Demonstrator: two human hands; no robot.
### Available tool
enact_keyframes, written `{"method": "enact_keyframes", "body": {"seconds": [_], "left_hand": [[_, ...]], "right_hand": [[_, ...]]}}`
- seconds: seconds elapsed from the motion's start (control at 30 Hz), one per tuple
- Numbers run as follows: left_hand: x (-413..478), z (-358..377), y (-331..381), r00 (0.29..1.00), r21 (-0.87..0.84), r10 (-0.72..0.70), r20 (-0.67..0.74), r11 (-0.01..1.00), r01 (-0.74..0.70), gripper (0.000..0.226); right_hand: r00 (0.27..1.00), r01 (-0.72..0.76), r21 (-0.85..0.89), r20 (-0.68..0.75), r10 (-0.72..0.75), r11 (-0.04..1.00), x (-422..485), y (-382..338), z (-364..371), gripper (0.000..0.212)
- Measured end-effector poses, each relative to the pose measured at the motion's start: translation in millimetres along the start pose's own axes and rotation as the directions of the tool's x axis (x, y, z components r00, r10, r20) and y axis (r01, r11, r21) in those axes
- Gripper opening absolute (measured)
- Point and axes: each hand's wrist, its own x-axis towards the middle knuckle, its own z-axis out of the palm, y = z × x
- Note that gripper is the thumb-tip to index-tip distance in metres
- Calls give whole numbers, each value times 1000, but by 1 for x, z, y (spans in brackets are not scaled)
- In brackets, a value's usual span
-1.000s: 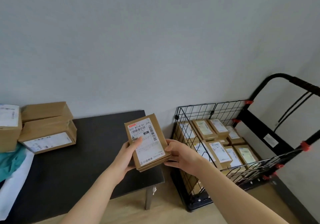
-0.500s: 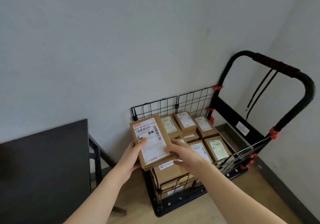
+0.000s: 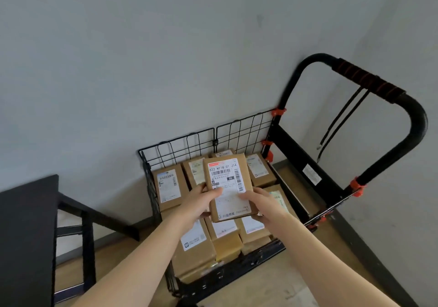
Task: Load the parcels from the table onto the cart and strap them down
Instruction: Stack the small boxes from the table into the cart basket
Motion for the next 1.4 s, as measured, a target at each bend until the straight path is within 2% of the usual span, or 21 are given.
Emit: {"method": "enact_keyframes", "body": {"seconds": [0.17,0.27,0.4,0.6,0.8,0.97,1.17,1.4], "left_hand": [[43,20,7,999,17,-30,38,999,29,18],[60,29,3,995,79,-82,55,994,77,31],[85,37,-1,981,152,-164,102,977,148,40],[116,63,-16,959,154,-284,28,949,276,35],[156,85,-38,945,181,-323,-60,927,328,33],[184,97,-62,900,283,-421,-115,854,436,30],[204,103,-73,890,538,-401,-216,712,451,26],[211,106,-78,875,586,-422,-238,656,476,16]], "right_hand": [[994,-52,-66,-103,45,996,34,-10,-27,36],[989,-109,-48,-103,103,993,48,-6,-35,43],[981,-164,-36,-110,159,986,73,-5,-49,37],[961,-275,-125,-62,269,953,128,2,-71,45],[918,-389,-167,13,396,906,184,27,-89,43],[886,-423,-252,84,455,870,221,45,-92,53],[847,-445,-346,137,514,826,250,61,-101,60],[834,-425,-425,160,528,799,264,67,-106,60]]}}
